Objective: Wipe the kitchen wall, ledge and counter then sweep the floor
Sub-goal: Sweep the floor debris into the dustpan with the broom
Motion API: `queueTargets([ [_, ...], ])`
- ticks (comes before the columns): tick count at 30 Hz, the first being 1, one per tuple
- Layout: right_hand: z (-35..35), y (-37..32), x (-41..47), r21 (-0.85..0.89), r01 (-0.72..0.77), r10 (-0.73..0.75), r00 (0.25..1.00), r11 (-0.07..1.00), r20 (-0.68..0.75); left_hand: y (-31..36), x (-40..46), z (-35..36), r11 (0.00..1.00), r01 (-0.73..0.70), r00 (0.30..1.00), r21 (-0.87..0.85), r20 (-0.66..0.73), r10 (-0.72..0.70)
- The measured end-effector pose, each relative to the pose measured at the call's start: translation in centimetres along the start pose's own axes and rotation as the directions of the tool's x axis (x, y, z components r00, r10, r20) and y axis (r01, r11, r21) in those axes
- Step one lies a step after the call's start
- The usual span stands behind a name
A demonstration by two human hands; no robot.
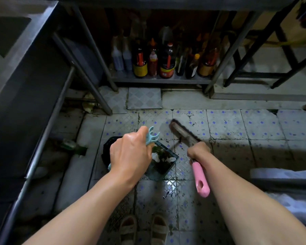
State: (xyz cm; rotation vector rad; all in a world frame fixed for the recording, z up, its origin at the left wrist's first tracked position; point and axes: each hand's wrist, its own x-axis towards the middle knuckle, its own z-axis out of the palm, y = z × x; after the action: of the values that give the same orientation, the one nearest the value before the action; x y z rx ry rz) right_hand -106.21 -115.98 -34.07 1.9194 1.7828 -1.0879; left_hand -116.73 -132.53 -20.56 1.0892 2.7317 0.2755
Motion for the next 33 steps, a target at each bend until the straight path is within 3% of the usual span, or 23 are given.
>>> queueTargets([
  [7,2.1,0.0,0.6,-0.080,0.071,-0.067,0.996,0.994,0.055,0.2,0.1,0.6,1.000,0.026,1.000,0.008,-0.010,-0.026],
  [16,4.0,3.2,-4.7,-0.216,0.085,-0.048,0.984,0.973,0.172,0.0,-0.3,0.7,1.000,0.023,1.000,-0.021,-0.003,-0.023],
  [22,4.5,4.7,-8.5,-0.285,0.114,-0.066,0.983,0.952,0.172,-0.9,-2.2,0.5,0.998,-0.016,1.000,-0.056,0.022,0.018],
  [33,2.7,6.1,-10.2,-0.131,-0.012,0.019,0.998,0.991,0.055,-1.4,-5.1,-1.0,0.997,-0.052,0.998,-0.065,0.036,0.055],
])
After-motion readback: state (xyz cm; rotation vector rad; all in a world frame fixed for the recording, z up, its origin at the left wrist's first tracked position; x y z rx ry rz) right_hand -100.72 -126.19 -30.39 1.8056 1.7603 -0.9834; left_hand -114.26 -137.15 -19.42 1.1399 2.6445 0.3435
